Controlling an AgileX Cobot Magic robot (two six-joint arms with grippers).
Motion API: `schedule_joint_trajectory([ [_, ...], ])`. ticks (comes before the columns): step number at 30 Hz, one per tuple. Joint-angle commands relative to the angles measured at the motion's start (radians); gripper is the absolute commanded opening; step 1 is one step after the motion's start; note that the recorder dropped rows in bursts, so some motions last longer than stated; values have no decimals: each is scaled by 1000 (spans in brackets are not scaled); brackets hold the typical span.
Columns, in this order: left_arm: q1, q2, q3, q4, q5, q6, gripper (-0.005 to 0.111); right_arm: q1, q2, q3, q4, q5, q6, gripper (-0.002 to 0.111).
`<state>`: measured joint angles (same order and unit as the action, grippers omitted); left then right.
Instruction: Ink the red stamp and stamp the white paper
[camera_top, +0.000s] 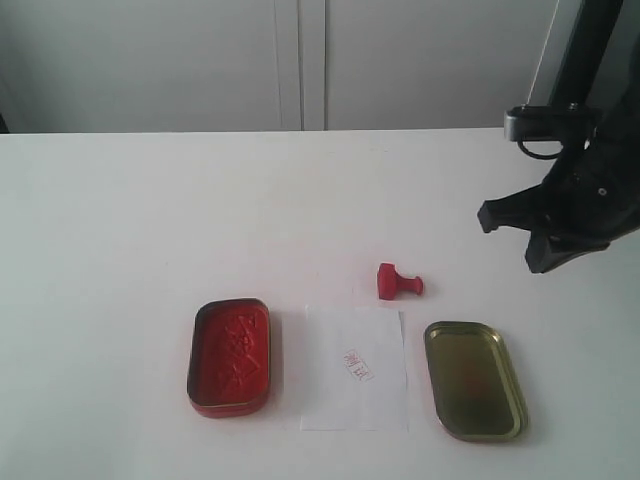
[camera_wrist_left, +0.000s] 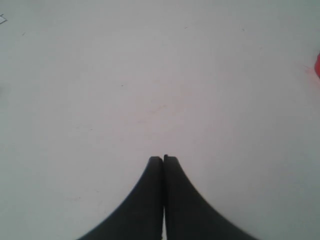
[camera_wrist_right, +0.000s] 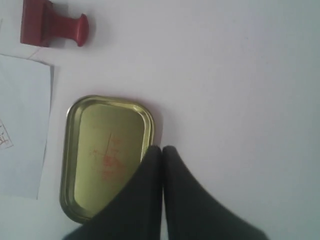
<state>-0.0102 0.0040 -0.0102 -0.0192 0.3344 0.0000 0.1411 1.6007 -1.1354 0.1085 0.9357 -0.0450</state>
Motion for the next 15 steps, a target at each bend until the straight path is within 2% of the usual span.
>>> schedule_joint_trajectory([
  [1,-3,-4,10,-2,9,0,0,-5,-81,51,-46,-6,4,0],
  [15,-3,-4,10,-2,9,0,0,-5,-508,323,-56,-191,4,0],
])
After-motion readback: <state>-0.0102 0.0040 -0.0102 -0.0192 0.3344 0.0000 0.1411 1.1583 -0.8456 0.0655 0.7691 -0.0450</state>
